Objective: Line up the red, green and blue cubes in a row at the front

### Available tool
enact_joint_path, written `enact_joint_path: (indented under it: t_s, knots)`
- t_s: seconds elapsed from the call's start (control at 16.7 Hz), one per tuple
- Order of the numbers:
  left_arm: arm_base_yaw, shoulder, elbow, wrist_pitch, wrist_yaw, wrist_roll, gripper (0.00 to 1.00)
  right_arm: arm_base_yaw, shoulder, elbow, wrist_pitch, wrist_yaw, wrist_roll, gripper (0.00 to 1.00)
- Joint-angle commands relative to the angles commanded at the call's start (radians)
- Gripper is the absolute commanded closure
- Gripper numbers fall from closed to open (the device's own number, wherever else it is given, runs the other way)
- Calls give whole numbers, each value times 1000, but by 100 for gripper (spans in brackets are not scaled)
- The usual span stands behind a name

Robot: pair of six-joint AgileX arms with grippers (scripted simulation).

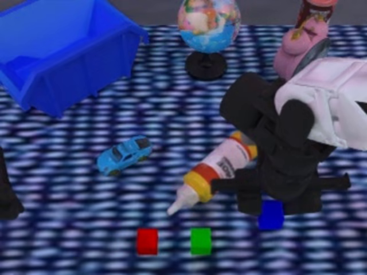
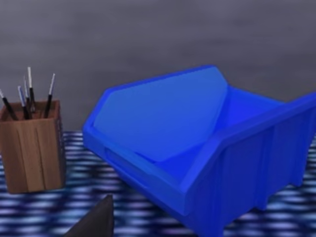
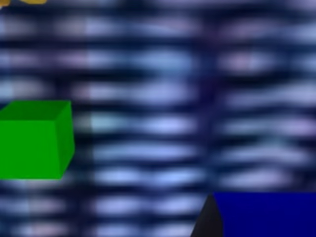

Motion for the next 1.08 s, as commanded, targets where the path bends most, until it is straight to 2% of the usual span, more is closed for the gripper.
enact_joint_path:
  t_s: [0.3,0.66,0.96,1.08]
  knots:
    - [0,0,0,0,0,0,0,-5,19,-25,42,-2,1,100]
    - [0,0,0,0,0,0,0,4,98,-157,260,0,6,100]
    - [0,0,0,0,0,0,0,5,107,-171,278,1,7,100]
    - [0,0,0,0,0,0,0,5,107,-171,278,1,7,85]
